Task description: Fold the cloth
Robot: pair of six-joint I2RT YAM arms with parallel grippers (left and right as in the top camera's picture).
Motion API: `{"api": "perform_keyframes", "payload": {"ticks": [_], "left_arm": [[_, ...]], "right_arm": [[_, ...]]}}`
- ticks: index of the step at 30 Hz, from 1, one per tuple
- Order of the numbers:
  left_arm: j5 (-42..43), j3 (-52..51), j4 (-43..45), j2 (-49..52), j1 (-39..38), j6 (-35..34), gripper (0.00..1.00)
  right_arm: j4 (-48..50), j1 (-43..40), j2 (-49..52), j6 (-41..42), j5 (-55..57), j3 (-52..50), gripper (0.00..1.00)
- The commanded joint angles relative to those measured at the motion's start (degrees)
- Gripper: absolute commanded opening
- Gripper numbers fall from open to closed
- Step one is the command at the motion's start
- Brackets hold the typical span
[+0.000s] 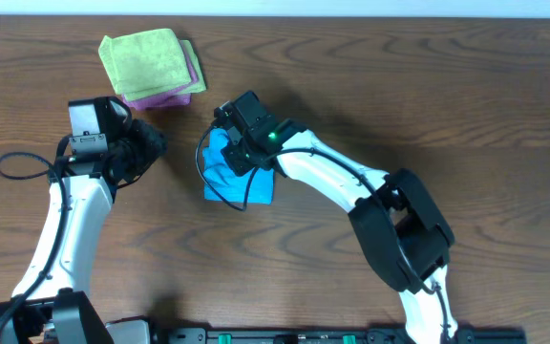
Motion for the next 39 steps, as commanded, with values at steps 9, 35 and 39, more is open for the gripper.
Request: {"api": "perform_keyframes", "payload": {"ticks": [9, 35, 39], "left_arm": [[0.6, -0.5, 0.1, 0.3, 0.3, 1.1, 0.28], [0.6, -0.5, 0.9, 0.3, 0.3, 1.0, 0.28], [0.6, -0.5, 0.9, 0.3, 0.3, 1.0, 0.28]], "right_arm": [[0.9, 2.0, -6.1, -3.4, -5.9, 1.9, 0.01], [0.7, 5.0, -3.1, -4.0, -7.0, 1.8, 0.99], [-0.1, 4.3, -3.7, -4.0, -6.3, 1.8, 0.99]]}}
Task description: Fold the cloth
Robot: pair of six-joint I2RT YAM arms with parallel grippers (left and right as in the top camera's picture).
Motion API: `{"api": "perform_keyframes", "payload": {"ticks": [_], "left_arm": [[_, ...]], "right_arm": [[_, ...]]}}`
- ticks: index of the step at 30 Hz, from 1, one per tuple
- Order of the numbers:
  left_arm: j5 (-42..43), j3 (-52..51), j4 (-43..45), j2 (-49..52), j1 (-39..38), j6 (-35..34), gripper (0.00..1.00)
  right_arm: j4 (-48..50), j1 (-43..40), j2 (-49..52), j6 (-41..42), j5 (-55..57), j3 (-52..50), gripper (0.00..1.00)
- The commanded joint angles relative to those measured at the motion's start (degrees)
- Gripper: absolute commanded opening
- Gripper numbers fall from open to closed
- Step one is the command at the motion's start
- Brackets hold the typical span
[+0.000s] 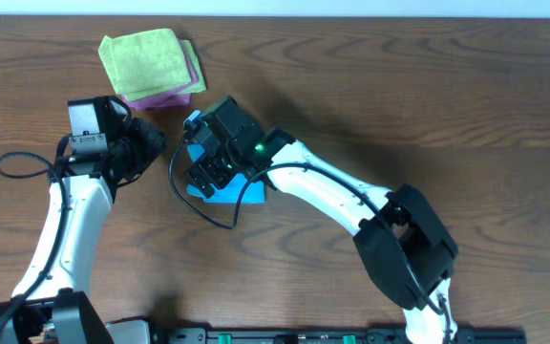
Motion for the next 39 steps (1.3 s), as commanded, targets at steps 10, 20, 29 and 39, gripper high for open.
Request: {"api": "perform_keyframes", "payload": {"ticks": [10, 20, 29, 39], "left_arm": [[3.9, -0.5, -0.1, 0.3, 0.3, 1.0, 0.32], [15.3, -0.6, -8.6, 0.3, 2.1, 0.4, 0.98], [20.7, -5.1, -13.7, 0.3, 2.0, -2.4, 0.96], [24.9, -17.7, -2.1, 0.3, 2.0, -13.0, 0.96]], "right_arm": [[-6.9, -3.4, -5.5, 2.9, 17.0, 0.9, 0.99], [-22.9, -9.8, -20.7, 10.4, 20.7, 0.9, 0.99], [-32.2, -12.2, -39.3, 11.3, 20.6, 0.5, 0.99], [-40.6, -18.5, -60.4, 14.6, 20.8, -6.7, 0.99]]}}
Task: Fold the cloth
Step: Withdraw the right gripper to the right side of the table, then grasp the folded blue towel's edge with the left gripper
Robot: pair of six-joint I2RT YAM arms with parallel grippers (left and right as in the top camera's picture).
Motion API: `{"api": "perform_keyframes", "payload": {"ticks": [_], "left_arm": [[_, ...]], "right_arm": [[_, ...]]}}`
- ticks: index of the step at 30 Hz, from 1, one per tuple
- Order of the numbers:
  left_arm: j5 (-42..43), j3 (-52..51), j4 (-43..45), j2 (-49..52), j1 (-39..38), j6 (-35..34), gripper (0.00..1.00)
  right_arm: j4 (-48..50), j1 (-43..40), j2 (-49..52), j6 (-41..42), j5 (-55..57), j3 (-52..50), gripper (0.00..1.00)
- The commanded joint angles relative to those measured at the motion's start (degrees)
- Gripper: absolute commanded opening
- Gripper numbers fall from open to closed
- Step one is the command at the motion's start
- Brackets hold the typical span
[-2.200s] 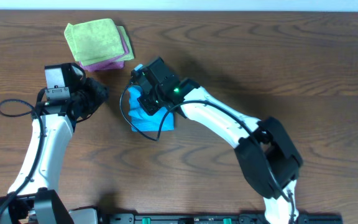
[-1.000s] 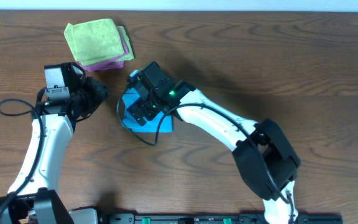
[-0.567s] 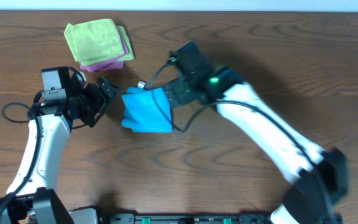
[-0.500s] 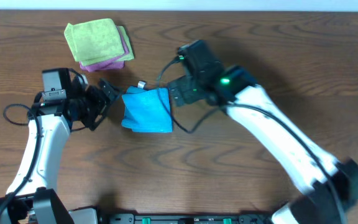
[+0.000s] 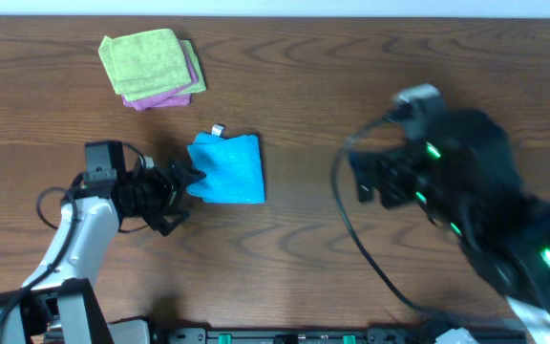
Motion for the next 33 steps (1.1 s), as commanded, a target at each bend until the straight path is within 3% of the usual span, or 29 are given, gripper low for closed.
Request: {"api": "perform_keyframes", "payload": {"ticks": [1, 7, 13, 31, 33], "left_arm": [[1.9, -4.0, 3.8, 0.3, 0.0, -6.5, 0.96], [0.7, -10.1, 15.7, 0.3, -2.7, -14.8, 0.97], [-7.3, -11.2, 24.8, 0.3, -11.7, -24.3, 0.98], [-27.8, -11.2, 26.9, 0.3, -21.3, -30.5, 1.00], [-29.7, -11.2, 27.5, 0.3, -22.2, -30.4, 0.95]], "right_arm": [[-1.4, -1.3, -5.3, 2.8, 0.5, -2.4, 0.99], [-5.6, -1.2, -14.7, 7.3, 0.5, -2.8, 0.99], [-8.8, -1.2, -21.7, 8.7, 3.1, -2.8, 0.99], [-10.9, -1.2, -22.3, 8.8, 3.2, -2.8, 0.99], [-10.7, -1.2, -22.3, 8.8, 2.8, -2.8, 0.99]]}}
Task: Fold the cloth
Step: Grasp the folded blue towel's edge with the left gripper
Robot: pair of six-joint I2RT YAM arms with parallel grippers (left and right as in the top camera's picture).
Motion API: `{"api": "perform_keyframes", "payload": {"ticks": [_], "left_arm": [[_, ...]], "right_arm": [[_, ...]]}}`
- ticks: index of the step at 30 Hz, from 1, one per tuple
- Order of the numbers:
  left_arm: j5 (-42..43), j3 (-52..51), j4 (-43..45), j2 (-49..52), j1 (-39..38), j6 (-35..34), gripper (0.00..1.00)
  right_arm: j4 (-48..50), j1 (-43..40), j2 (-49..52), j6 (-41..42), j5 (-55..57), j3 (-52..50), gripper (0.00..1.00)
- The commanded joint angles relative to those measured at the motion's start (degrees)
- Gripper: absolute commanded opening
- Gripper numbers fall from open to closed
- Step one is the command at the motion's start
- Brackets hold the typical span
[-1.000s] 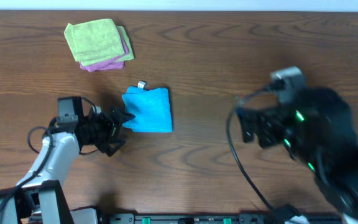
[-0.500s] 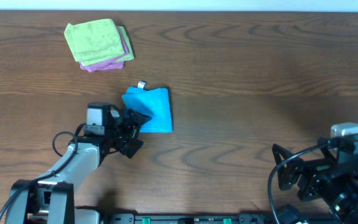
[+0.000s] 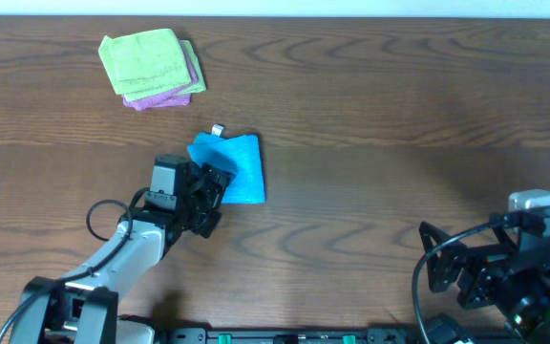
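A blue cloth [image 3: 239, 164] lies folded on the brown table, a small white tag at its top left corner. My left gripper [image 3: 220, 187] sits at the cloth's lower left edge, its fingers over the blue fabric; whether they pinch it is hidden. My right gripper [image 3: 437, 270] is far off at the bottom right, close under the camera, its fingers dark and hard to read.
A stack of folded cloths, green [image 3: 146, 59] on top of purple [image 3: 172, 96], lies at the back left of the table [image 3: 370, 115]. Cables loop beside both arms.
My left gripper has moved right, from just off the cloth's left edge onto its lower left part. The right arm has withdrawn further toward the bottom right corner.
My right gripper was on the blue cloth while the left arm waited beside the green stack. It was still on the cloth a moment later, the cloth a little further left. Then the cloth lay flat and folded, the right arm drawn back, the left gripper beside it, now upon it.
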Motion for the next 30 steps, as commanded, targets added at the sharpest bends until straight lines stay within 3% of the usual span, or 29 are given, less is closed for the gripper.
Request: {"api": "perform_keyframes", "payload": {"ticks": [1, 11, 15, 20, 21, 22, 30], "left_arm": [[-8.7, -0.6, -0.2, 0.9, -1.2, -0.1, 0.93], [-12.5, -0.6, 7.6, 8.0, -6.0, -2.9, 0.91], [-11.9, -0.6, 13.1, 12.6, -6.8, -3.1, 0.83], [-12.6, -0.6, 16.0, 13.6, -6.7, 0.6, 0.57], [-12.5, -0.6, 17.2, 13.6, -6.7, 2.1, 0.36], [-12.1, -0.6, 18.6, 13.6, -6.7, 2.7, 0.07], [-7.0, 4.7, 20.9, 11.5, -6.6, 7.6, 0.06]], "right_arm": [[0.2, -0.5, 0.0, 0.8, 0.2, -0.4, 0.99], [0.4, -0.5, 0.0, 0.8, -0.2, -0.3, 0.99], [0.3, -0.5, 0.0, 0.8, -0.3, -0.3, 0.99], [0.3, -0.5, 0.0, 0.8, -0.3, -0.3, 0.99], [0.2, -0.5, 0.0, 0.8, -0.3, -0.3, 0.99], [0.2, -0.5, 0.0, 0.8, -0.3, -0.4, 0.99], [0.1, -0.5, 0.0, 0.7, 0.2, -0.4, 0.99]]}}
